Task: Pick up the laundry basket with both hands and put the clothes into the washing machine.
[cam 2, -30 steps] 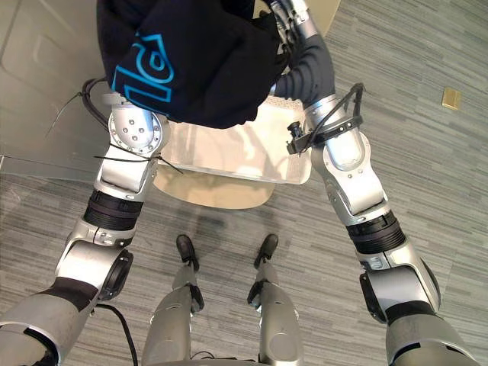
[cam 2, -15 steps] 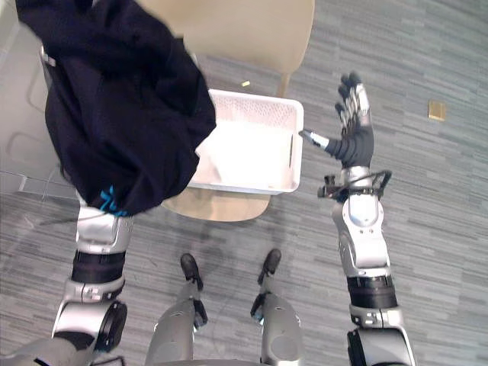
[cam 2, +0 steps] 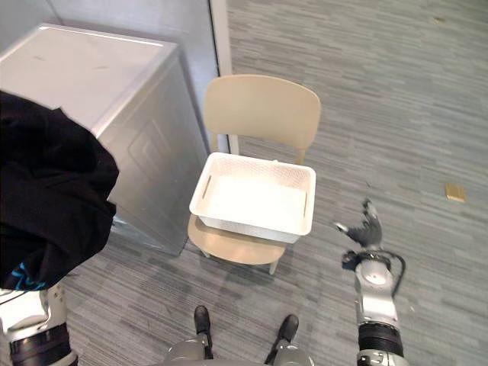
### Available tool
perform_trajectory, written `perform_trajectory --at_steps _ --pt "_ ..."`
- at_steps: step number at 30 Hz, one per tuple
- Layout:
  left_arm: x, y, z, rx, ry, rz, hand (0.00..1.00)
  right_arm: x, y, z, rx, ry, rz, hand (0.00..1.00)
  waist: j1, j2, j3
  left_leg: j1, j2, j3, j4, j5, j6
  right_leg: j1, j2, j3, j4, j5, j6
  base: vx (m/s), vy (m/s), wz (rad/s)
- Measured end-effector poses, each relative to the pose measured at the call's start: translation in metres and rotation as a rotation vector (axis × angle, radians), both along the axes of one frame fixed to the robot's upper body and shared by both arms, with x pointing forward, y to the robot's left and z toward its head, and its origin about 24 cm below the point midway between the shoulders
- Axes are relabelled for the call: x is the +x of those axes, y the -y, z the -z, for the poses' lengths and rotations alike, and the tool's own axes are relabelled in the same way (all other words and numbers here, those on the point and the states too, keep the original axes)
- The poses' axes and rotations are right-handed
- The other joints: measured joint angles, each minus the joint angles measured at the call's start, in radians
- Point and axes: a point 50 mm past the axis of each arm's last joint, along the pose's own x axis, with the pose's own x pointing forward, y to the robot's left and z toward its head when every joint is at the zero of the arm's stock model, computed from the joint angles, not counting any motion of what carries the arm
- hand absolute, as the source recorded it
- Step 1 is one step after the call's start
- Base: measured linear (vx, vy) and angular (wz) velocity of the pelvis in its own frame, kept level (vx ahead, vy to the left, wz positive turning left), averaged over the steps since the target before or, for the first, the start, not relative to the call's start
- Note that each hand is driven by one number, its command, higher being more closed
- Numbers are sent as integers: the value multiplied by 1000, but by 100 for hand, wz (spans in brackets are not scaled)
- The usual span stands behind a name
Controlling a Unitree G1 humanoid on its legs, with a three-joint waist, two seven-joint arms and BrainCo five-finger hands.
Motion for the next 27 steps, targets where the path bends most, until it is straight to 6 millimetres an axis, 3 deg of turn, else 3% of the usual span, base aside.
perform_trajectory --at_steps 1,3,5,7,8,9,10,11,12,13,14,15,16,17,21,24,26,27 --pt "-5 -3 3 2 -17 -16 100 -10 15 12 -14 -89 49 0 12 1 -1 -5 -2 -19 4 0 0 11 0 -18 0 -3 1 31 18 64" --pt "-12 -2 10 -12 -40 -24 100 -51 56 44 -1 -317 201 0 27 11 -13 -68 -5 -103 36 6 1 14 -3 -103 20 -25 5 19 22 99" --pt "-15 0 21 -61 -63 -29 100 -80 70 64 65 -442 294 0 46 23 -19 -92 -6 -142 27 27 10 14 -6 -163 63 -62 1 0 18 95" --pt "-19 3 36 -121 -104 -25 100 -100 63 86 135 -560 295 0 56 21 -21 -90 0 -84 23 -24 102 14 -31 -205 137 -110 7 27 19 93" --pt "-22 6 48 -157 -145 -4 100 -107 45 103 175 -643 218 0 55 5 -28 -92 -1 30 25 -110 226 27 -53 -255 138 -112 2 80 13 97" --pt "-23 8 51 -175 -151 6 100 -108 37 108 190 -667 185 0 52 -2 -28 -98 -2 75 37 -128 249 35 -60 -272 121 -109 0 93 59 111" --pt "-23 13 58 -215 -162 32 100 -106 20 118 210 -707 109 0 57 -1 -21 -144 22 150 152 -132 271 42 -80 -314 129 -108 3 49 53 66" --pt "-24 18 64 -246 -173 46 100 -100 12 120 215 -712 66 0 74 23 -20 -163 42 180 243 -34 275 45 -79 -321 163 -125 7 65 101 102" --pt "-20 29 73 -287 -204 103 100 -100 -6 128 227 -745 -3 0 74 47 -20 -171 45 214 264 14 227 60 -94 -357 210 -163 8 6 68 110" --pt "-17 38 75 -303 -208 144 100 -97 -22 133 244 -757 -60 0 78 57 -22 -172 30 199 223 67 210 68 -78 -367 202 -204 -7 -97 49 200" --pt "-12 48 76 -324 -205 198 100 -92 -46 140 269 -756 -131 0 51 50 -21 -170 -9 161 120 123 231 91 -52 -403 123 -172 -26 -158 -1 202" --pt "-10 53 82 -347 -225 230 100 -80 -67 141 280 -746 -198 0 59 57 -20 -173 8 223 243 -31 212 101 -58 -473 147 -163 -6 -89 -10 186" --pt "-10 55 85 -357 -241 239 100 -72 -78 141 277 -739 -238 0 59 59 -19 -161 12 253 283 -75 191 106 -64 -498 165 -165 -7 44 39 143" --pt "-8 61 90 -370 -270 271 100 -60 -92 138 250 -734 -313 0 57 81 -18 -133 4 267 255 -72 156 130 -66 -557 193 -165 -7 30 78 127" --pt "-6 78 101 -392 -333 360 100 -43 -131 135 210 -724 -467 0 54 88 -22 -86 -64 212 150 -63 157 220 -76 -709 214 -168 -11 -74 46 114" --pt "-7 82 116 -414 -413 381 100 -35 -136 132 153 -733 -524 0 80 92 -16 -86 -124 163 122 -50 176 234 -129 -738 274 -171 -6 -70 76 66" --pt "-5 91 127 -433 -469 424 100 -42 -131 136 127 -782 -526 0 85 79 -4 -50 -205 86 111 -70 195 237 -294 -668 529 -246 -92 -43 206 95" --pt "-4 95 130 -434 -485 448 100 -44 -130 138 134 -788 -516 0 79 74 1 -34 -229 58 102 -73 203 229 -337 -601 607 -263 -116 -35 248 149"
